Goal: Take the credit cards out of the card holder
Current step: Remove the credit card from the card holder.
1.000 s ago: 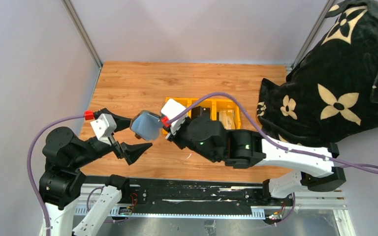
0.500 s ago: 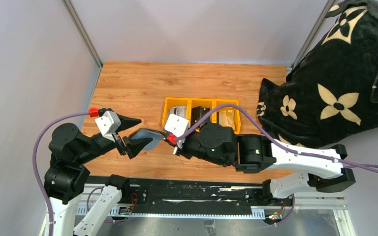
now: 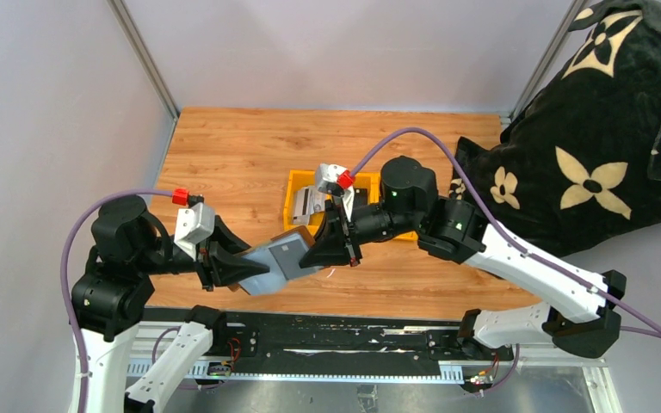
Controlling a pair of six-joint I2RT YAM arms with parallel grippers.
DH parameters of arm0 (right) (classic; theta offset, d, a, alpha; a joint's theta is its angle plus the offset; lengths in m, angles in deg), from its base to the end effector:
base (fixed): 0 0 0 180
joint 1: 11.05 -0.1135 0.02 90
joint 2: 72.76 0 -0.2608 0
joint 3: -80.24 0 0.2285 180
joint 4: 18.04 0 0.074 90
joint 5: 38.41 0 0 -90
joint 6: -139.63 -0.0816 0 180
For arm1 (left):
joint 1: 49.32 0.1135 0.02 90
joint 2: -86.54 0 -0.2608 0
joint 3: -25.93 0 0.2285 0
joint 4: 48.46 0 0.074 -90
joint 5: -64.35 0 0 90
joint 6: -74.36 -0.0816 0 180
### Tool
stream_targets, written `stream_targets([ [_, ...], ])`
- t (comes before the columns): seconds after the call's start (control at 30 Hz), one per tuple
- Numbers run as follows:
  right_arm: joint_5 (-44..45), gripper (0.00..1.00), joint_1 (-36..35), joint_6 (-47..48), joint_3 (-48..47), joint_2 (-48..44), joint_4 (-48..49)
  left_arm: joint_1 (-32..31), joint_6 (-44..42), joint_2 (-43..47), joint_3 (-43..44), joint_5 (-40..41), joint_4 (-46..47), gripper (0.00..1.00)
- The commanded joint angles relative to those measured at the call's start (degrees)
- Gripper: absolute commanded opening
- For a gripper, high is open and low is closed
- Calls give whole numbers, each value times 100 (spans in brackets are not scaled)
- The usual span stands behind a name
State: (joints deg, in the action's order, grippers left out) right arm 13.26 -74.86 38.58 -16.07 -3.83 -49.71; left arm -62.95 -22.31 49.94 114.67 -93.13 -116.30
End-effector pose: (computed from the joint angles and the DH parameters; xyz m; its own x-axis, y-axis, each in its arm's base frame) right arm 0.0723 0.2617 0.4516 -0.2196 -0.1059 -0.9698 -0.9524 -0.1920 0.2367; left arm 0.0330 -0.0856 0.4209 -0.1503 0.0822 -0.9852 0.9786 0.1542 -0.1365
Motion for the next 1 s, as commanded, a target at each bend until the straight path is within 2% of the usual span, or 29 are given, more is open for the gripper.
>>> stream_targets([
  [0.0,-1521,0,190,-523,-148,175,287,-8,130,-46,122,-439,-99,24],
  [0.13,-1989,0,426,-810,-78,177,566,-8,144,-37,128,-755,-101,8],
  [0.23,-2077,0,604,-973,34,61,778,-8,183,-26,126,-850,-91,9],
  [0.27,-2082,0,659,-1007,83,14,849,-8,192,-29,128,-853,-92,11],
  [0.3,-2077,0,706,-1039,114,-37,899,-8,200,-26,119,-855,-92,25],
  [0.33,-2077,0,745,-1053,140,-71,921,-2,214,-26,113,-854,-98,47],
  [0.37,-2074,0,766,-1057,155,-101,919,-7,231,-15,93,-841,-99,61],
  [0.43,-2095,0,803,-1077,169,-116,920,-8,237,14,71,-810,-104,76],
  [0.57,-2063,0,818,-1099,187,-96,922,-8,245,31,99,-733,-113,85],
  [0.7,-1925,0,818,-1082,183,-7,858,-8,327,-69,242,-103,-141,88],
  [0.73,-1817,0,818,-1034,168,12,786,-8,393,-100,268,67,-140,88],
  [0.83,-1365,0,810,-838,114,54,576,-8,532,-129,279,350,-136,99],
  [0.97,-381,0,602,-341,-56,57,71,-8,1006,-27,67,666,218,100],
])
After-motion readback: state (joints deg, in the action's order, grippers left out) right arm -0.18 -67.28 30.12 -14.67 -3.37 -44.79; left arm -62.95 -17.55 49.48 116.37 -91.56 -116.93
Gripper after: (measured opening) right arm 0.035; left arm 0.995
